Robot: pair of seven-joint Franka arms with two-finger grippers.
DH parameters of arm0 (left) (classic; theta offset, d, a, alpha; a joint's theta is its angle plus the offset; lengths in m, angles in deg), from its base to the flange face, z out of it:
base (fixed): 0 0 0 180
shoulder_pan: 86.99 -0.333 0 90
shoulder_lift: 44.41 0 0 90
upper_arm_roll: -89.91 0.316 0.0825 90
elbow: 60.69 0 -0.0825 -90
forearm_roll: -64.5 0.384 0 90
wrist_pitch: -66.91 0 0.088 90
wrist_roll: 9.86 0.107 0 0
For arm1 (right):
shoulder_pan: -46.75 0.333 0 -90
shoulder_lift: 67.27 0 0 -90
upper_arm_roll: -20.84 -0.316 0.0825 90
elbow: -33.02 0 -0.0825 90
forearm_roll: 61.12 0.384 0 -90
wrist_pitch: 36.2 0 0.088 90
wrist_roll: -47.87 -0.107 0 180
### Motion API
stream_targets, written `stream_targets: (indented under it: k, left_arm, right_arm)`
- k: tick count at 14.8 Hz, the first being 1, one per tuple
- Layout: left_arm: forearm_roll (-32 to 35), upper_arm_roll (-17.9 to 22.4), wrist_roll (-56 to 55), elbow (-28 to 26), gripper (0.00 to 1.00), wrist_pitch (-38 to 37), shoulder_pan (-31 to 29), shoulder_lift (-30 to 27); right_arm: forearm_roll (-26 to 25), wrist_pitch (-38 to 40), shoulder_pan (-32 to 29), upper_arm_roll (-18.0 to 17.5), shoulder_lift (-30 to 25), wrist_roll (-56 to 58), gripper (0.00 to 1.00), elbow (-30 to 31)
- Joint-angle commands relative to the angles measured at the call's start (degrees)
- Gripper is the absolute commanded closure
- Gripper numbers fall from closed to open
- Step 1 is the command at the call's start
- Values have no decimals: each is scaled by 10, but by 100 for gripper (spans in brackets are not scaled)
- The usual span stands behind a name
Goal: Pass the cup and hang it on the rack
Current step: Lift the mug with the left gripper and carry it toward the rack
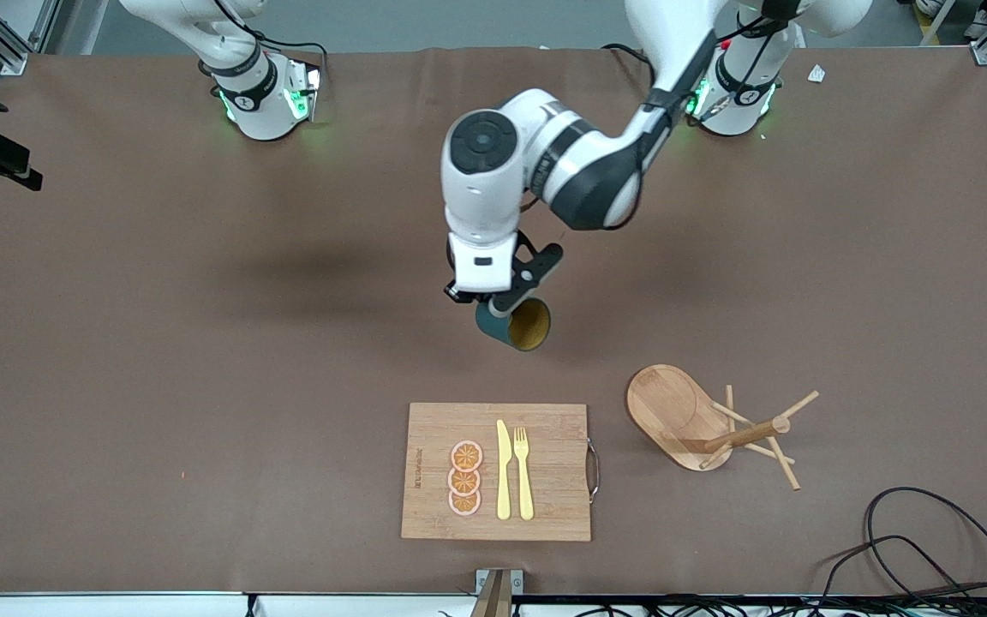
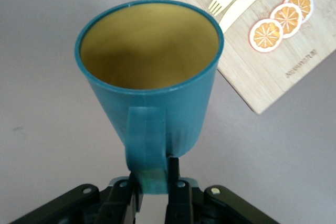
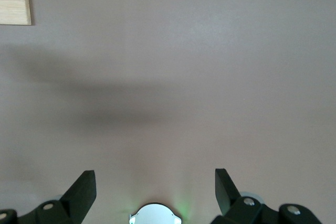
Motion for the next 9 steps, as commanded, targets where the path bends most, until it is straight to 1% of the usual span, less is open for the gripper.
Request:
stream_targets:
  k: [1,3,6,7,9]
  left_arm:
    - [-84,-2,45,-18,100,4,-35,-31]
    - [-147,-2,79,-18,100,3,-68,-41]
    - [-244,-2,137,-22,99,-6,-127,-58]
    - [-278,-2,161,-24,99,-15,-149,-60]
    - [-322,-2,228,-26,99,-54,-185,-65]
  right_arm:
    - [1,-2,1,1,-18,7,0,17]
    - [1,-2,1,1,-19,3,0,17]
    - [4,6,2,-1,-19,-48,0,17]
    - [4,3,2,-1,-19,-44,0,17]
    - [4,0,1,0,-18,-7,0,17]
